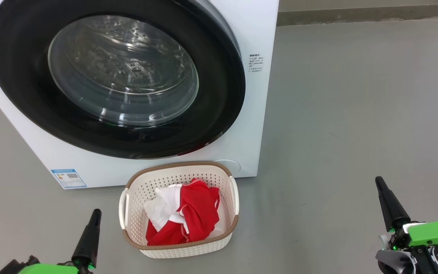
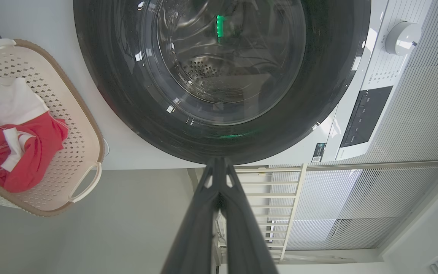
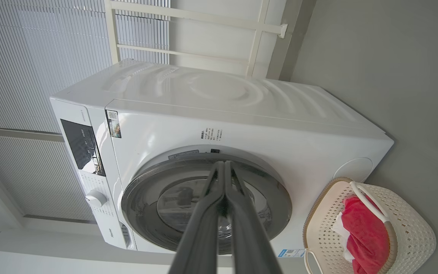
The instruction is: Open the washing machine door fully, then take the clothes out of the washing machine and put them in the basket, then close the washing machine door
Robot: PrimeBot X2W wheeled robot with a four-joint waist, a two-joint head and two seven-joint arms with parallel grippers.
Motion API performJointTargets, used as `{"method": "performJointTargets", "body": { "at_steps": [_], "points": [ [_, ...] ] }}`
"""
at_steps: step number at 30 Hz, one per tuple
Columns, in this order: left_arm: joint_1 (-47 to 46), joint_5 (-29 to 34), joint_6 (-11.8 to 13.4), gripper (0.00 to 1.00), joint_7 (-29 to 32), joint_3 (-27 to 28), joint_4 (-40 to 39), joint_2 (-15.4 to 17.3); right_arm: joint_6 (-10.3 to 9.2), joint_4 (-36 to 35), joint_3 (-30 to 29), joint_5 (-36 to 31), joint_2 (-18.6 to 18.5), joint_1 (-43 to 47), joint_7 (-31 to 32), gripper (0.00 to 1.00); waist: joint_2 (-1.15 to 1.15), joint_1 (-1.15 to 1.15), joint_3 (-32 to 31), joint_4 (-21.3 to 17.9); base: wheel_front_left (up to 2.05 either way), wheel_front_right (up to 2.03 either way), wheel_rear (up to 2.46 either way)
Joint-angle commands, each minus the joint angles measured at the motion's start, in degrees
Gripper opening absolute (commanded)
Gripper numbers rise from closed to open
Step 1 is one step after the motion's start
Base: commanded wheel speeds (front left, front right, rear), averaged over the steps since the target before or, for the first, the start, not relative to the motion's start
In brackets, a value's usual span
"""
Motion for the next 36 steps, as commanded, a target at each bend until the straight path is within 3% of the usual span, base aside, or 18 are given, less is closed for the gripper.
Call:
{"method": "performJointTargets", "body": {
  "at_steps": [1, 36],
  "points": [
    [-2.3, -0.4, -0.4, 0.0, 0.2, 2.0, -1.2, 0.5, -0.03, -1.5, 0.8, 0.3, -0.5, -2.4, 0.3, 0.0, 0.0, 0.0, 0.0, 0.0, 0.0, 0.0, 0.0],
    [-2.3, -0.4, -0.4, 0.0, 0.2, 2.0, -1.2, 0.5, -0.03, -1.5, 0.8, 0.3, -0.5, -2.4, 0.3, 0.0, 0.0, 0.0, 0.0, 0.0, 0.0, 0.0, 0.0]
  ]
}}
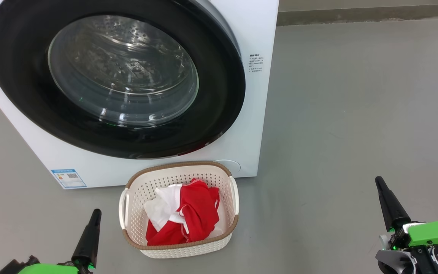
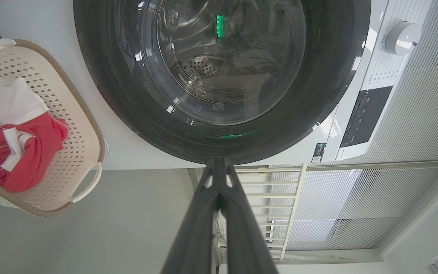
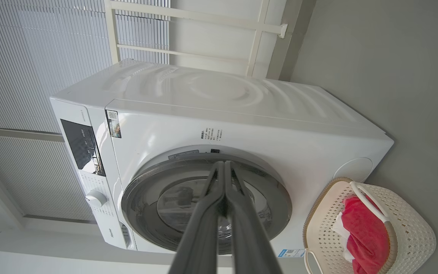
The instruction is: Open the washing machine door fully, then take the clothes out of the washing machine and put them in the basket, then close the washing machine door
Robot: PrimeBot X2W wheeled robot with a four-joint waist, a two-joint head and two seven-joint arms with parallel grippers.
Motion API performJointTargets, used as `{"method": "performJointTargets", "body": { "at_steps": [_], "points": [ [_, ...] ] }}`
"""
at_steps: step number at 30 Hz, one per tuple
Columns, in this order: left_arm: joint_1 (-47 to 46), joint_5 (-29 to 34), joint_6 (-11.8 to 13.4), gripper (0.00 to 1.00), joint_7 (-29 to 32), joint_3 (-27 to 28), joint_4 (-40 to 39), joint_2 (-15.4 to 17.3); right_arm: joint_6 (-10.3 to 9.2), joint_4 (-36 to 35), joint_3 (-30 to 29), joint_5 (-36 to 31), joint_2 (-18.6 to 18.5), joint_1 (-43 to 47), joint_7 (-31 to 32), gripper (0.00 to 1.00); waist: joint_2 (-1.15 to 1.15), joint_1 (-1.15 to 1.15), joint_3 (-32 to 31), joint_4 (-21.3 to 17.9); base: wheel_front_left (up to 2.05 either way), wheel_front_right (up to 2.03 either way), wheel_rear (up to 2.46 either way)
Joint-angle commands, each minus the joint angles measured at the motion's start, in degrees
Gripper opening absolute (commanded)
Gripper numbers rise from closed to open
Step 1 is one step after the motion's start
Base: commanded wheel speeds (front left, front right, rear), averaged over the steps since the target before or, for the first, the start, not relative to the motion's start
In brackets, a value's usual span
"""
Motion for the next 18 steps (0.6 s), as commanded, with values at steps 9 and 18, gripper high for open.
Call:
{"method": "performJointTargets", "body": {
  "at_steps": [9, 18],
  "points": [
    [-2.3, -0.4, -0.4, 0.0, 0.2, 2.0, -1.2, 0.5, -0.03, -1.5, 0.8, 0.3, -0.5, -2.4, 0.3, 0.0, 0.0, 0.0, 0.0, 0.0, 0.0, 0.0, 0.0],
    [-2.3, -0.4, -0.4, 0.0, 0.2, 2.0, -1.2, 0.5, -0.03, -1.5, 0.8, 0.3, -0.5, -2.4, 0.3, 0.0, 0.0, 0.0, 0.0, 0.0, 0.0, 0.0, 0.0]
  ]
}}
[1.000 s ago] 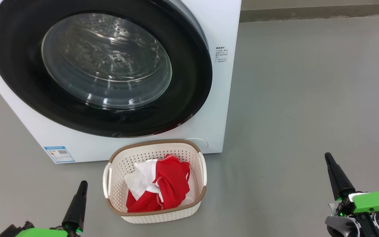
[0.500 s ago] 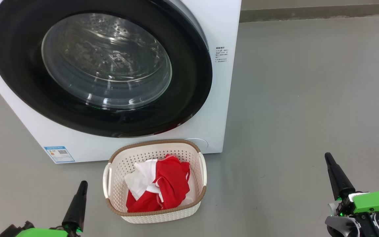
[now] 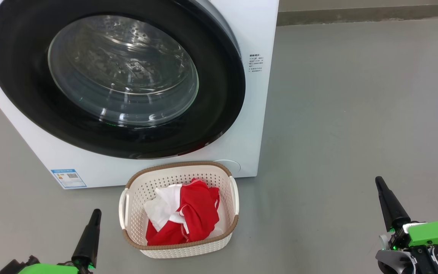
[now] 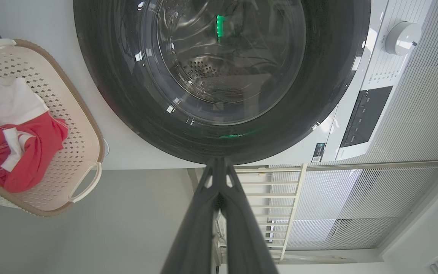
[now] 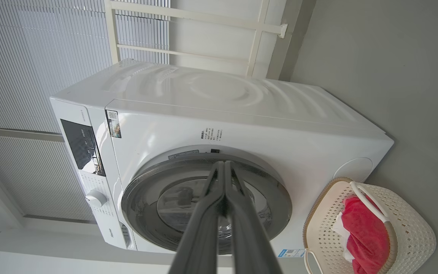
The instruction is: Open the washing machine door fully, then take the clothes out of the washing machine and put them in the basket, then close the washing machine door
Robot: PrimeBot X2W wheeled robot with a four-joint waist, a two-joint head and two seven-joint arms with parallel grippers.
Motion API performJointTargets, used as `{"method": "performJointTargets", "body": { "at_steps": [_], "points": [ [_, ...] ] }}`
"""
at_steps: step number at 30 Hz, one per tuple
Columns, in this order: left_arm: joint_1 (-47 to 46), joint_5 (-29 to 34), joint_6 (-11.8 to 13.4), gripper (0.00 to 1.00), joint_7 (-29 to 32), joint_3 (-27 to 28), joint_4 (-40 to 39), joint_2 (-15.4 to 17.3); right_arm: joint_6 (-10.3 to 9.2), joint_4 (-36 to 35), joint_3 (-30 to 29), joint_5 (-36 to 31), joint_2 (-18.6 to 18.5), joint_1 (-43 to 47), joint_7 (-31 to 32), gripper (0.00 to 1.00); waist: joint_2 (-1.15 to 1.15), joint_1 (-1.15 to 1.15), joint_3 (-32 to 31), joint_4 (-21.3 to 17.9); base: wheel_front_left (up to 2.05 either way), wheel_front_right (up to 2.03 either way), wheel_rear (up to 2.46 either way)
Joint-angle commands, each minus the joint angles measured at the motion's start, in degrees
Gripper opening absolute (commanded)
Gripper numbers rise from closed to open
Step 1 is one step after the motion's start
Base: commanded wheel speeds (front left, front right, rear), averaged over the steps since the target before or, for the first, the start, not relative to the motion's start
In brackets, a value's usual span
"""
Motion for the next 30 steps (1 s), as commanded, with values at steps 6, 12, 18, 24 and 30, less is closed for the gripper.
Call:
{"method": "performJointTargets", "body": {
  "at_steps": [6, 12, 18, 24, 30],
  "points": [
    [-2.3, -0.4, -0.4, 0.0, 0.2, 2.0, -1.2, 0.5, -0.03, -1.5, 0.8, 0.3, -0.5, -2.4, 0.3, 0.0, 0.0, 0.0, 0.0, 0.0, 0.0, 0.0, 0.0],
    [-2.3, -0.4, -0.4, 0.0, 0.2, 2.0, -1.2, 0.5, -0.03, -1.5, 0.8, 0.3, -0.5, -2.4, 0.3, 0.0, 0.0, 0.0, 0.0, 0.0, 0.0, 0.0, 0.0],
    [-2.3, -0.4, -0.4, 0.0, 0.2, 2.0, -1.2, 0.5, -0.03, -1.5, 0.8, 0.3, -0.5, -2.4, 0.3, 0.0, 0.0, 0.0, 0.0, 0.0, 0.0, 0.0, 0.0],
    [-2.3, -0.4, -0.4, 0.0, 0.2, 2.0, -1.2, 0.5, -0.03, -1.5, 0.8, 0.3, -0.5, -2.4, 0.3, 0.0, 0.0, 0.0, 0.0, 0.0, 0.0, 0.0, 0.0],
    [-2.3, -0.4, -0.4, 0.0, 0.2, 2.0, -1.2, 0.5, -0.03, -1.5, 0.8, 0.3, -0.5, -2.4, 0.3, 0.0, 0.0, 0.0, 0.0, 0.0, 0.0, 0.0, 0.0]
  ]
}}
